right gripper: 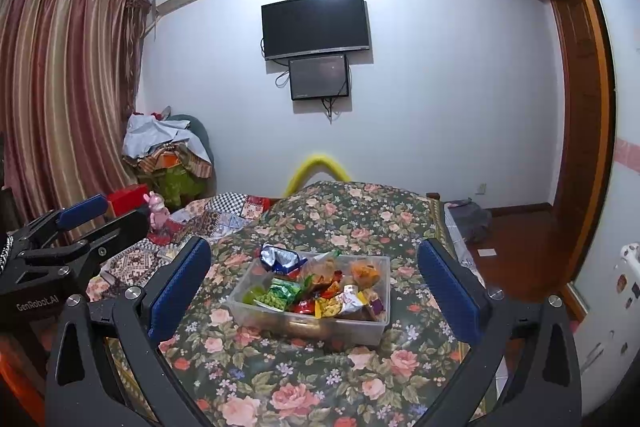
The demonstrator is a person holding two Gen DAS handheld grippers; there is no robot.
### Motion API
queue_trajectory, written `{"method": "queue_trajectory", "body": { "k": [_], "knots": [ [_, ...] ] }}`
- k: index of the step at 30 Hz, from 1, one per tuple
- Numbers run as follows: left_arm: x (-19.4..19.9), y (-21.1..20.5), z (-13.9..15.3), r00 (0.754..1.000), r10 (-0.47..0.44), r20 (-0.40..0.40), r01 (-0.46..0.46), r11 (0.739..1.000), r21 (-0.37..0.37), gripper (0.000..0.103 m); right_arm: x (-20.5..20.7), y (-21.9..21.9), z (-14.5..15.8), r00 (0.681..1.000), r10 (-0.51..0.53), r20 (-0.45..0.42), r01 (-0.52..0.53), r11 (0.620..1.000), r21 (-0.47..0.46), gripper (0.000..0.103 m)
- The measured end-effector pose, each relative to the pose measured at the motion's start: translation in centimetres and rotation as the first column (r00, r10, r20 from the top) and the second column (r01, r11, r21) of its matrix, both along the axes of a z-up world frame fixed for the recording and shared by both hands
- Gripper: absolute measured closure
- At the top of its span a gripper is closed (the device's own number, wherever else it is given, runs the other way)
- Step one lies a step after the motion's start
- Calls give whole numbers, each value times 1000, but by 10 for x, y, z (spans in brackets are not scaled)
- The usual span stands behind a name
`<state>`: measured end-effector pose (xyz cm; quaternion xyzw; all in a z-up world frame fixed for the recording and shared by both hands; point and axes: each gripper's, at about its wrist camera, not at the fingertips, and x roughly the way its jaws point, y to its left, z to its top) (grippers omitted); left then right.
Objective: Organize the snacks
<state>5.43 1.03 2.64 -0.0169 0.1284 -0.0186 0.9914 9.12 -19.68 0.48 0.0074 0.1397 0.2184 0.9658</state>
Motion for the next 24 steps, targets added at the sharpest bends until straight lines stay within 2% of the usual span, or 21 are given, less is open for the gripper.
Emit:
{"method": "queue_trajectory", "body": {
  "k": [13,24],
  "knots": [
    [0,-1,-1,1000,-12,1,12,1000,5,5,-1,0,0,1000,-4,-3,4,1000,-1,0],
    [1,-2,-2,1000,-11,0,11,1000,2,0,-4,0,1,1000,-5,-2,5,1000,-3,0]
  ]
}}
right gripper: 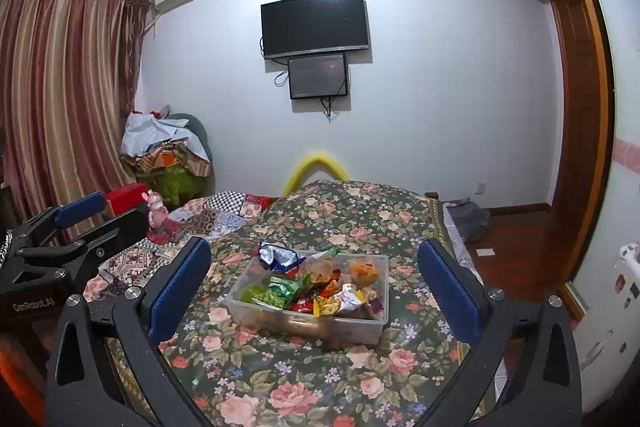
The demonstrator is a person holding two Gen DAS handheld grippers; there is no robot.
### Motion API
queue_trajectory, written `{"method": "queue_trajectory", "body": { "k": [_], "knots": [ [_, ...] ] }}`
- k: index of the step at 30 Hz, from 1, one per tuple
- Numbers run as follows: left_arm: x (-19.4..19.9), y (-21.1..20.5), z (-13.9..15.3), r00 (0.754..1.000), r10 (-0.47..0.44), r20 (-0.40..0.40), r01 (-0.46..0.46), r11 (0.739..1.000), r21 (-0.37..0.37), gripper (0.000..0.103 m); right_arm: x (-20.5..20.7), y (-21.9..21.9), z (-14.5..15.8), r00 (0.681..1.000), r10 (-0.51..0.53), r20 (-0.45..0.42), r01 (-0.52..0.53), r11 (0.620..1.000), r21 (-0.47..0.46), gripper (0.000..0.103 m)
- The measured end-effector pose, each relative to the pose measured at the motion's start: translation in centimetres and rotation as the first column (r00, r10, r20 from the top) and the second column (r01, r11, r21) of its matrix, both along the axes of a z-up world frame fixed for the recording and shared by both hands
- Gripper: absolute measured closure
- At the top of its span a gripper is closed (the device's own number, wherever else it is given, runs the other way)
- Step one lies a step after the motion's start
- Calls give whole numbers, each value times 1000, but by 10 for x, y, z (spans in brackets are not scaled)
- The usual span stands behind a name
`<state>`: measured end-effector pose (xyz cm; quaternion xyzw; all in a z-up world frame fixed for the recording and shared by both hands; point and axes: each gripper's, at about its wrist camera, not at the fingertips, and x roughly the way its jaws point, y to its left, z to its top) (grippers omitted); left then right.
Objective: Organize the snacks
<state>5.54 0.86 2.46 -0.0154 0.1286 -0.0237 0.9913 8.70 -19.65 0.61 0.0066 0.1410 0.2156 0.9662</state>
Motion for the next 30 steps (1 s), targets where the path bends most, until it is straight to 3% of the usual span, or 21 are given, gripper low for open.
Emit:
{"method": "queue_trajectory", "body": {
  "k": [30],
  "knots": [
    [5,4,-5,999,-16,-36,15,1000,-26,0,-1,1,2,1000,-17,-6,17,1000,3,0]
  ]
}}
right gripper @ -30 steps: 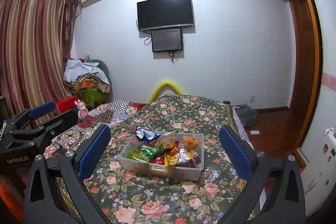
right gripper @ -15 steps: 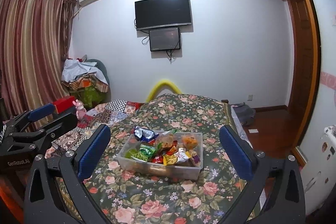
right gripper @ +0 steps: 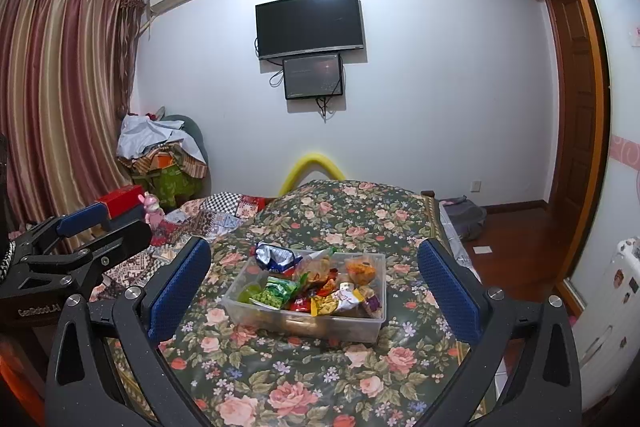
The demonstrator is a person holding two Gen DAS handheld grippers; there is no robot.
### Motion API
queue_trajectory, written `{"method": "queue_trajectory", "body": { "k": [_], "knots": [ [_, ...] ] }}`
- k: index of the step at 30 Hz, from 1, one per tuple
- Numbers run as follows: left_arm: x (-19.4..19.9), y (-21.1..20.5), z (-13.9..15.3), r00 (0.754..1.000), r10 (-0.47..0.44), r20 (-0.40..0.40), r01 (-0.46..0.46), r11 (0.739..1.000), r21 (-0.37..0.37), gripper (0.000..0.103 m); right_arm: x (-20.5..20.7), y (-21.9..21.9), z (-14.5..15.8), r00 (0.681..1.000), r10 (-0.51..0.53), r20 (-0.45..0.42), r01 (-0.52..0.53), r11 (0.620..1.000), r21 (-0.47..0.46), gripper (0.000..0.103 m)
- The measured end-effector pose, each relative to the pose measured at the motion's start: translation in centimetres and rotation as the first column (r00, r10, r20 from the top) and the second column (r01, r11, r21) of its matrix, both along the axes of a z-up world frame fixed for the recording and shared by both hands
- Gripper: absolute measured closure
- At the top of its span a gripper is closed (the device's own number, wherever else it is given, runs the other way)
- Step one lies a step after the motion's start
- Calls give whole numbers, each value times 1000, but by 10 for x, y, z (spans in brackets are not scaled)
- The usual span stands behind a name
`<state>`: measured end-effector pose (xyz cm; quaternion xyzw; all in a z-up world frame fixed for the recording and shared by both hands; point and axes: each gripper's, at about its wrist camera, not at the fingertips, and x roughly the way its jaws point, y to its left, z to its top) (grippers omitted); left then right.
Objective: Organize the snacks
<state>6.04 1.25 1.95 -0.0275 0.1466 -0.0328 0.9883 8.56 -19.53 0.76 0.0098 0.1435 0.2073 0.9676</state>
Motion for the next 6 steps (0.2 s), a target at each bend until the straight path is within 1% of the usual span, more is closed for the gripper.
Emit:
{"method": "queue_trajectory", "body": {
  "k": [6],
  "knots": [
    [2,2,-1,1000,3,-10,-3,1000,-8,0,1,1,0,1000,-1,-4,1,1000,-1,0]
  ]
}}
